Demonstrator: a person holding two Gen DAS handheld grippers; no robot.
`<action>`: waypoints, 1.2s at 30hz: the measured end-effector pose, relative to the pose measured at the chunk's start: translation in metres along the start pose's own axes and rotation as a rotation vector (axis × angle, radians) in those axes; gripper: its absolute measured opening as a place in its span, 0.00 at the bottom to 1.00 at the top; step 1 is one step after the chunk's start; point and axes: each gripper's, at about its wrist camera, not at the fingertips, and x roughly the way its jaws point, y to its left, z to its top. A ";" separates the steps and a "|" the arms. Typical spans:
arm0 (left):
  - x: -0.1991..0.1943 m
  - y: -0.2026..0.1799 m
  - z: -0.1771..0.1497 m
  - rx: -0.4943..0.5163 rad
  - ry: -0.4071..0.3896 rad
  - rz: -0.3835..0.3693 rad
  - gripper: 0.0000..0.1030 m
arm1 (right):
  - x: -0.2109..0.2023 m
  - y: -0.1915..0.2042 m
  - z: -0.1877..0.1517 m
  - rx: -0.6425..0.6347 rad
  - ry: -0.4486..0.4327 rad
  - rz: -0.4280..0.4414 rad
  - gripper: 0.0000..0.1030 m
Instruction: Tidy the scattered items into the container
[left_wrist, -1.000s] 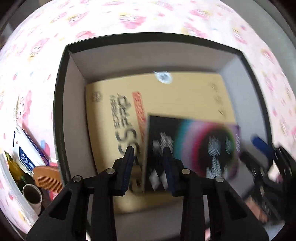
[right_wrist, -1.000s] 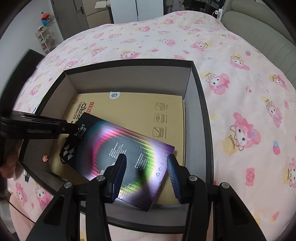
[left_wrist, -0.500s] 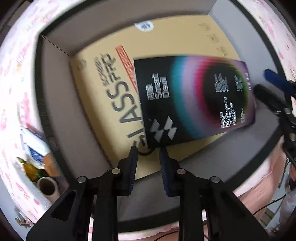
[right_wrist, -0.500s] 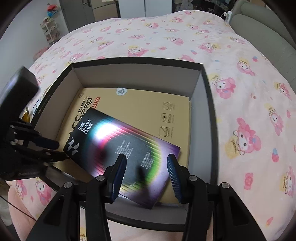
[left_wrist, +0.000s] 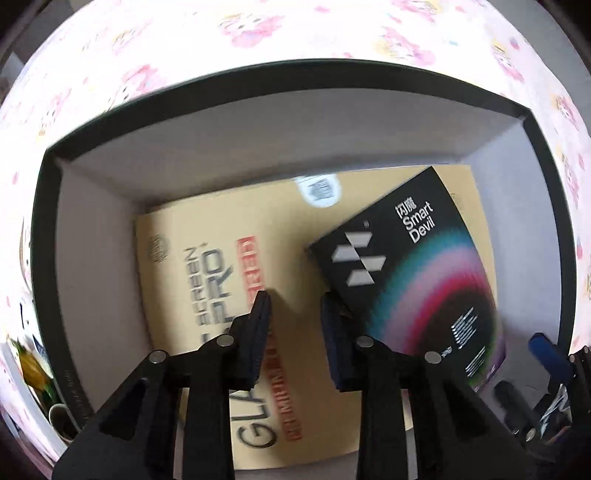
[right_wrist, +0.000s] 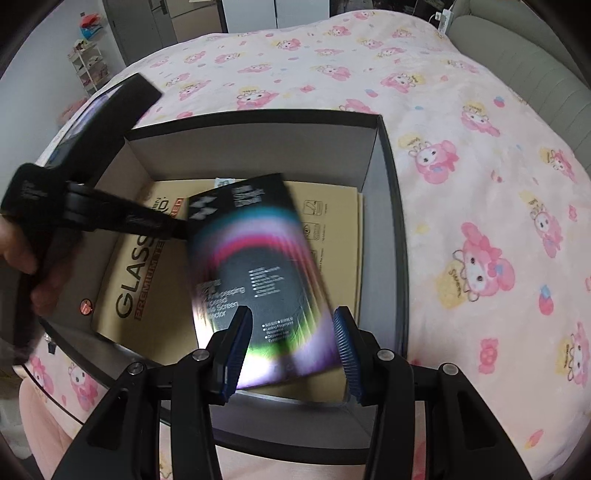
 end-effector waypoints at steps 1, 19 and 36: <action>-0.001 -0.005 -0.002 0.011 -0.005 -0.024 0.25 | 0.001 0.001 0.001 -0.003 0.002 0.001 0.40; -0.006 -0.037 -0.045 0.000 -0.028 -0.283 0.19 | -0.003 0.003 -0.008 0.024 -0.026 -0.007 0.41; -0.137 -0.036 -0.034 0.020 -0.516 -0.116 0.54 | -0.094 0.015 -0.007 0.138 -0.235 -0.079 0.53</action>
